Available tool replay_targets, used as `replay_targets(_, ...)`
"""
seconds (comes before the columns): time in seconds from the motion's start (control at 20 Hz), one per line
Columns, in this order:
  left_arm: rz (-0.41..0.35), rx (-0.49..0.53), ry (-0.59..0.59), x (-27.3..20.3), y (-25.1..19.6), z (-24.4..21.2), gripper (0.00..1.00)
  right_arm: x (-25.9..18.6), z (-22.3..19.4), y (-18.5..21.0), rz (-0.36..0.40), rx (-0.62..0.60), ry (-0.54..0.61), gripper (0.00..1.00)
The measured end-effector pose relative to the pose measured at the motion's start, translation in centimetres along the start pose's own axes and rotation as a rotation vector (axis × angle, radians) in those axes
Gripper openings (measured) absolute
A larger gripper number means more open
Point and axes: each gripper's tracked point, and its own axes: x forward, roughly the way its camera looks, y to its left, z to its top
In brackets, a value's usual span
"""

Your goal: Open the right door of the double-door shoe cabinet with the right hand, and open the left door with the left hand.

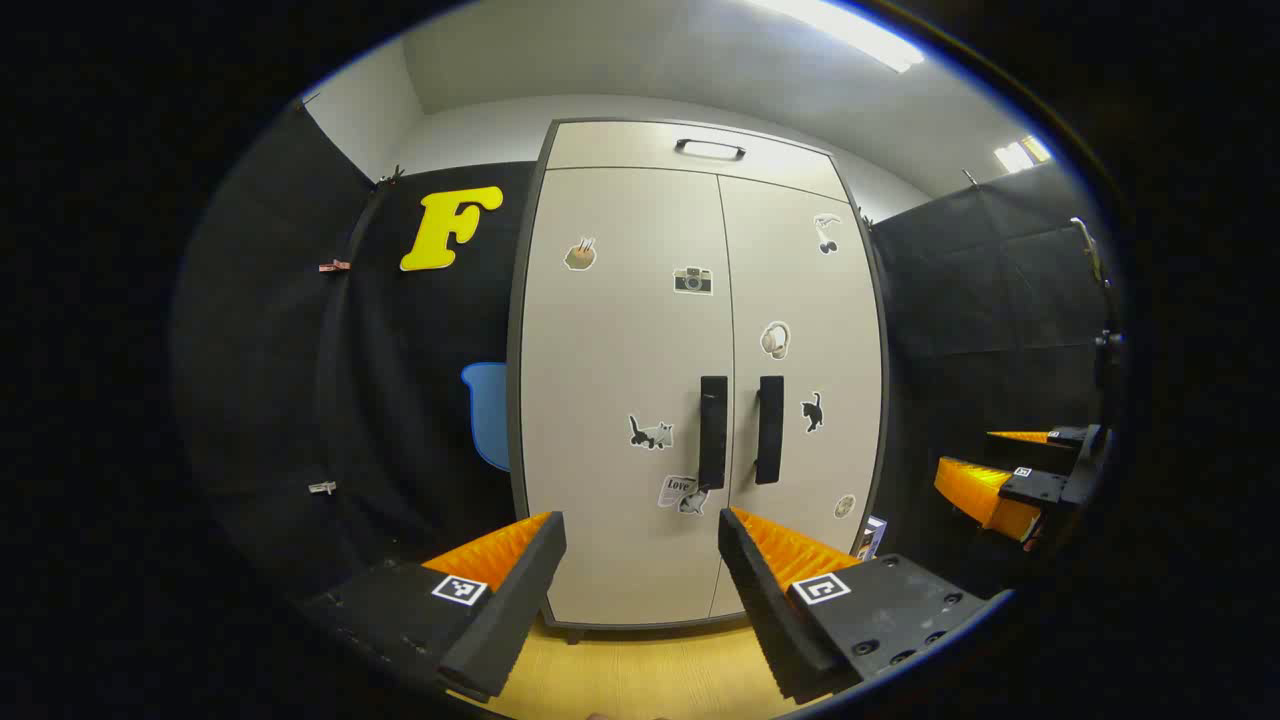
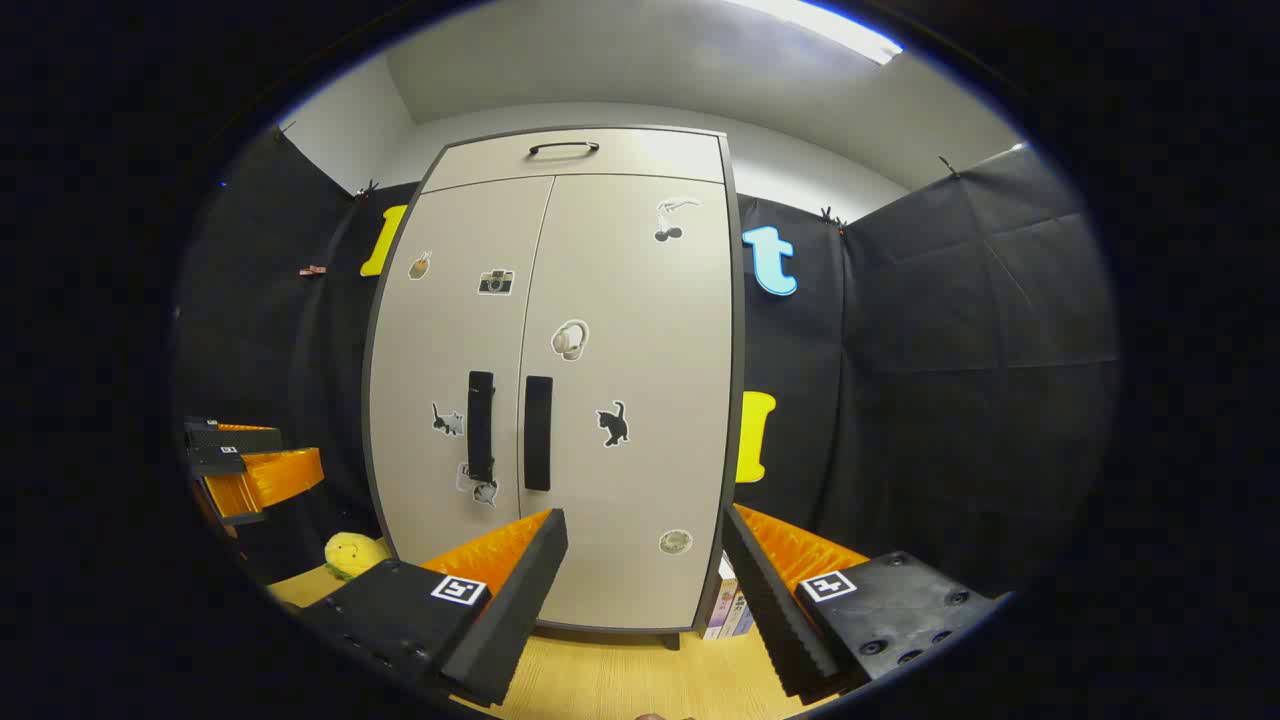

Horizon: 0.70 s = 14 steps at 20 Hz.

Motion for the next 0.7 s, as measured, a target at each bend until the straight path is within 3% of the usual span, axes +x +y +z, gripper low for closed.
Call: replay_targets(0.7, 0.008, 0.004, 0.012, -0.79, 0.39, -0.48, 0.95, 0.31, -0.59, -0.34, -0.015, 0.02, 0.026, 0.98)
